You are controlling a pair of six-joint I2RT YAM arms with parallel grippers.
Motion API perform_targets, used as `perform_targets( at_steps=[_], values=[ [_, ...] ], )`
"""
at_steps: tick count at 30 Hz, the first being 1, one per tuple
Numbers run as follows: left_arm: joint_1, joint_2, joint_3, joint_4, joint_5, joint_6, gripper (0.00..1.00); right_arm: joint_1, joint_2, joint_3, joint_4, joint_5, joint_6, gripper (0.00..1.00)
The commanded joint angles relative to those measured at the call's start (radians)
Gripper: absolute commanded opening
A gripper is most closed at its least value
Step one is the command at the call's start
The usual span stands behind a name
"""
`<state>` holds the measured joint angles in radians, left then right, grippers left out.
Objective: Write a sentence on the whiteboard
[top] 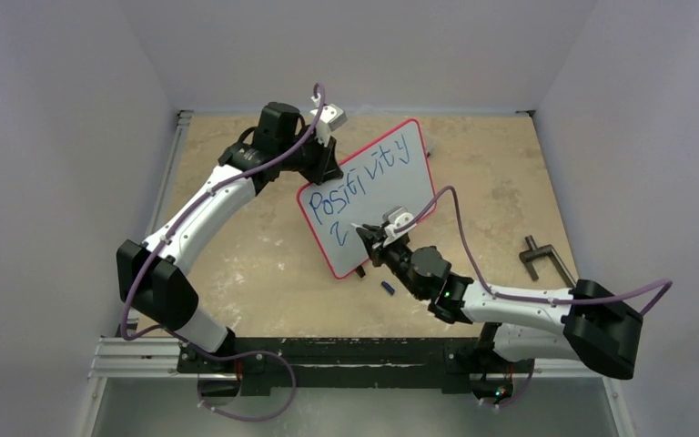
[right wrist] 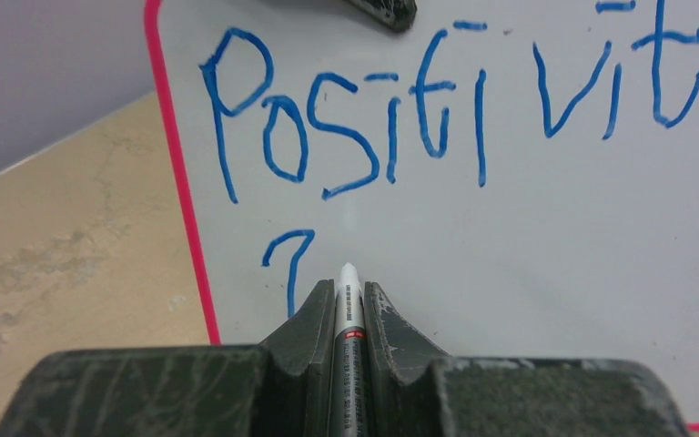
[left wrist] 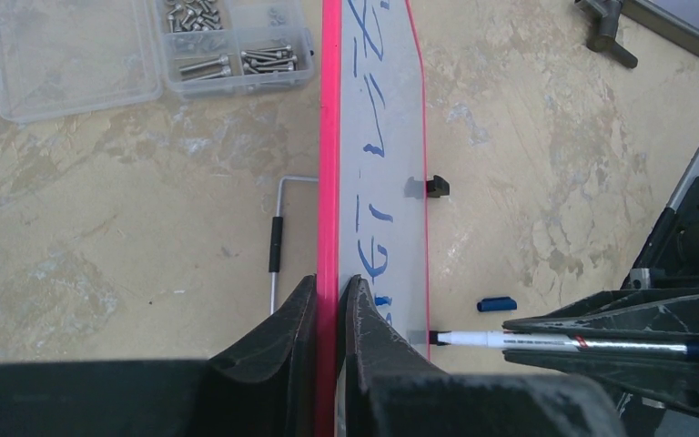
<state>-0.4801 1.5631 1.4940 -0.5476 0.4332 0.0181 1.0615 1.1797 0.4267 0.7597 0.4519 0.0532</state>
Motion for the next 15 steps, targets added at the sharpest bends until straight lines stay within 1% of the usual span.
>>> perform_targets(
  at_steps=[1, 15],
  values=[
    [-0.007, 0.012, -0.026, -0.127, -0.106, 0.070, 0.00, -0.001, -0.046, 0.053, 0.001, -0.067, 0.008, 0.00],
    [-0.008, 0.005, -0.029, -0.127, -0.105, 0.069, 0.00, 0.000, 0.047, 0.130, 0.023, -0.120, 0.017, 0.00]
  ],
)
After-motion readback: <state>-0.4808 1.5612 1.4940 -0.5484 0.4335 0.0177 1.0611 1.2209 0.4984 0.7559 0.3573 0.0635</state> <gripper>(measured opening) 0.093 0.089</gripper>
